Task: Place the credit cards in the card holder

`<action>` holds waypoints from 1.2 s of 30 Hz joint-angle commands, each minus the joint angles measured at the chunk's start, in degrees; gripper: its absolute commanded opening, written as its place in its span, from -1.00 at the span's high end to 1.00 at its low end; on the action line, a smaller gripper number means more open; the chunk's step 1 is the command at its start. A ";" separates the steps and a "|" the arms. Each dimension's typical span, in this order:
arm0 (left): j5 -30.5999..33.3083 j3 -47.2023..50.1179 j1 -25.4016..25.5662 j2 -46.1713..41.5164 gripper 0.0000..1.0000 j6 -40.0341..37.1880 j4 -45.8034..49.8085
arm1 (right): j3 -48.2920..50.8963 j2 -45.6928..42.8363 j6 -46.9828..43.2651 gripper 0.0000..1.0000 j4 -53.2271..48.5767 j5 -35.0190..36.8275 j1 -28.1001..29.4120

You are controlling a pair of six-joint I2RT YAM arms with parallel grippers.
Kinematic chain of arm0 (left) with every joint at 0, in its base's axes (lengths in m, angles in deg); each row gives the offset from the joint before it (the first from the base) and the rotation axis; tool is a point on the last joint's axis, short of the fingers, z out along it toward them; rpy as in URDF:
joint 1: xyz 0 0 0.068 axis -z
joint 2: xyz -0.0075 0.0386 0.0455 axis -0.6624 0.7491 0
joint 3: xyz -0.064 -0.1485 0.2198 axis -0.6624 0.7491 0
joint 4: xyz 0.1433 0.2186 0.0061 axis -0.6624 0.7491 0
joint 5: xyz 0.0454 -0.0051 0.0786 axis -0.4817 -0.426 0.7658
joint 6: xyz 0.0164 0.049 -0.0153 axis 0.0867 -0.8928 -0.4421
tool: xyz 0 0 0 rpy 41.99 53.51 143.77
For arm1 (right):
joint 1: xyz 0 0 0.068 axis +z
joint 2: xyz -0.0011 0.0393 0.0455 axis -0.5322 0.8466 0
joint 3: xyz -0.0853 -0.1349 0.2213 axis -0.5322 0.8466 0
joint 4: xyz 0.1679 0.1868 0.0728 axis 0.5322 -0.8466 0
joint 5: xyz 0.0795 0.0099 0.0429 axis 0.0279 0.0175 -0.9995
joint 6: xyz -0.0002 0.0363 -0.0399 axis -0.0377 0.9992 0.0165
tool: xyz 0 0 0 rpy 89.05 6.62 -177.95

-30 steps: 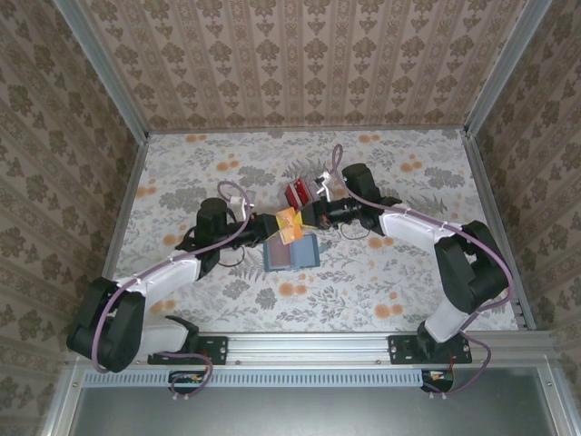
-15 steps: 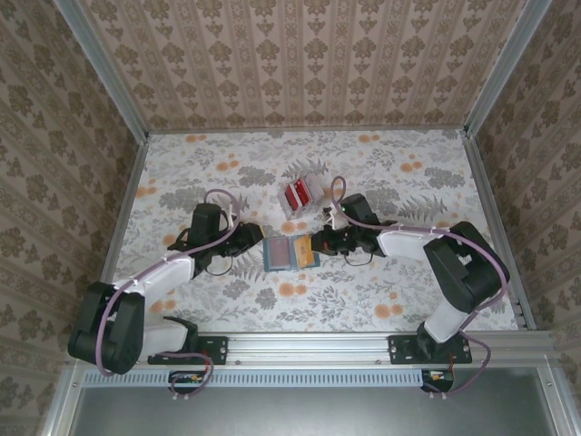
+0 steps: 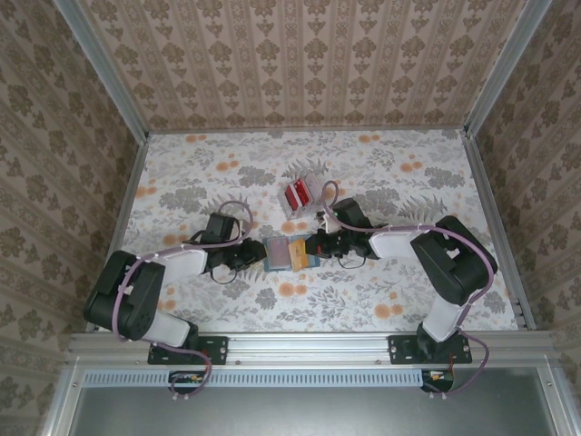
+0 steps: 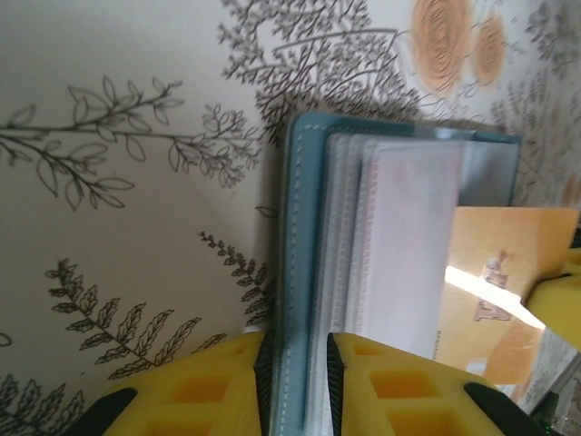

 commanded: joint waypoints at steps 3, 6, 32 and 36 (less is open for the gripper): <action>1.19 -0.62 0.55 1.88 0.52 -1.45 -0.72 | -1.60 -2.07 -1.35 0.96 -1.58 1.51 0.18; 1.09 -0.25 0.54 2.49 0.52 -0.95 -1.80 | -2.67 -1.10 -1.55 0.96 -2.30 0.78 0.18; 0.91 0.98 0.85 2.45 0.55 -0.16 -3.10 | -2.39 1.02 1.81 0.97 1.20 0.10 -1.27; 0.89 1.15 0.90 2.61 0.54 0.11 -3.45 | -1.99 1.91 2.89 0.97 3.15 -1.47 -1.49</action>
